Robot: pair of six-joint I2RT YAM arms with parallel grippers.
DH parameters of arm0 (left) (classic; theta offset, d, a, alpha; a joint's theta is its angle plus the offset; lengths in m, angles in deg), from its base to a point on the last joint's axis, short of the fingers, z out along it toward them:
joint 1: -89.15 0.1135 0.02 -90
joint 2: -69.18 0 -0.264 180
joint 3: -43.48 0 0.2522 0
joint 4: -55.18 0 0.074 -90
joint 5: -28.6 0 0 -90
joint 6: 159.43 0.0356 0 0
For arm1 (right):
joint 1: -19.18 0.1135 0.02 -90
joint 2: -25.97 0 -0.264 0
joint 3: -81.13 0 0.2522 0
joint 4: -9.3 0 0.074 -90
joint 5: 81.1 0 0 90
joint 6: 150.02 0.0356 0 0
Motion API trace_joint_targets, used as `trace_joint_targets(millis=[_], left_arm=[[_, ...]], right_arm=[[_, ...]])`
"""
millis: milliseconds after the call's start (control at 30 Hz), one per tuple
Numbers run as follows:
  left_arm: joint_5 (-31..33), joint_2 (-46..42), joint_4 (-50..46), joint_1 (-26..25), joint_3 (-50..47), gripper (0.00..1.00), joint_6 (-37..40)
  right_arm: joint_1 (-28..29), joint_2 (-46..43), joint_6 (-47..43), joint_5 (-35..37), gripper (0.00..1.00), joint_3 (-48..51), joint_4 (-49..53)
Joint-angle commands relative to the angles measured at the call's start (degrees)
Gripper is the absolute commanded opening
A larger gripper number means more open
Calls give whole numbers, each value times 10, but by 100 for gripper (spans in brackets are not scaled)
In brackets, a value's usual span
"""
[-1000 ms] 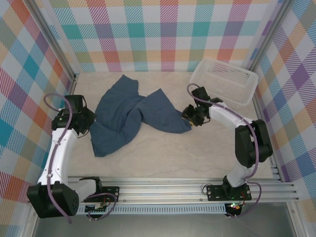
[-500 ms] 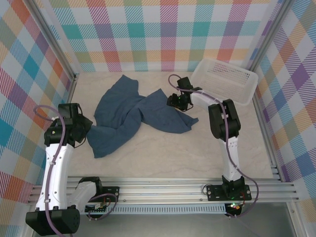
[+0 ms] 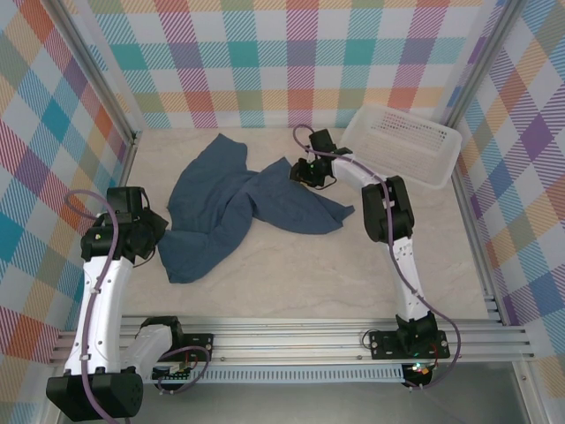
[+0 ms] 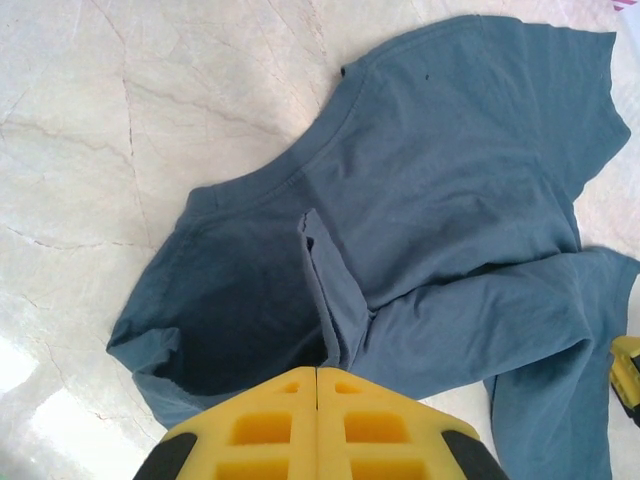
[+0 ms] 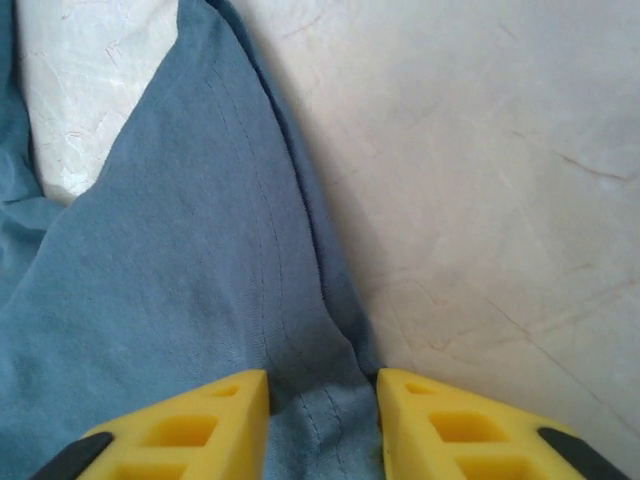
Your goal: Fold and stack the t-shirts
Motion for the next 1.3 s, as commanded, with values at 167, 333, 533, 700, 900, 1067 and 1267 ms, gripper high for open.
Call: trace_joint_targets(millis=[167, 333, 533, 700, 900, 1067, 1267], left_arm=[[-7, 12, 15, -3, -1, 0, -8], [-11, 30, 33, -3, 0, 0, -10], [-12, 97, 79, -3, 39, 0, -13], [8, 175, 92, -3, 155, 0, -6], [74, 172, 35, -5, 256, 0, -9], [106, 75, 7, -5, 163, 0, -39], [22, -32, 1, -5, -40, 0, -98]], right_arm=[[9, 22, -7, 13, 2, -40, 42], [4, -39, 1, 43, 0, -25, -1], [-17, -79, 10, 15, 0, -81, -26], [-29, -116, 6, -40, 0, -123, -25], [-28, -324, 11, -78, 0, 111, -85], [4, -603, 26, -64, 0, 483, -76], [14, -786, 115, 17, 25, 797, 54]])
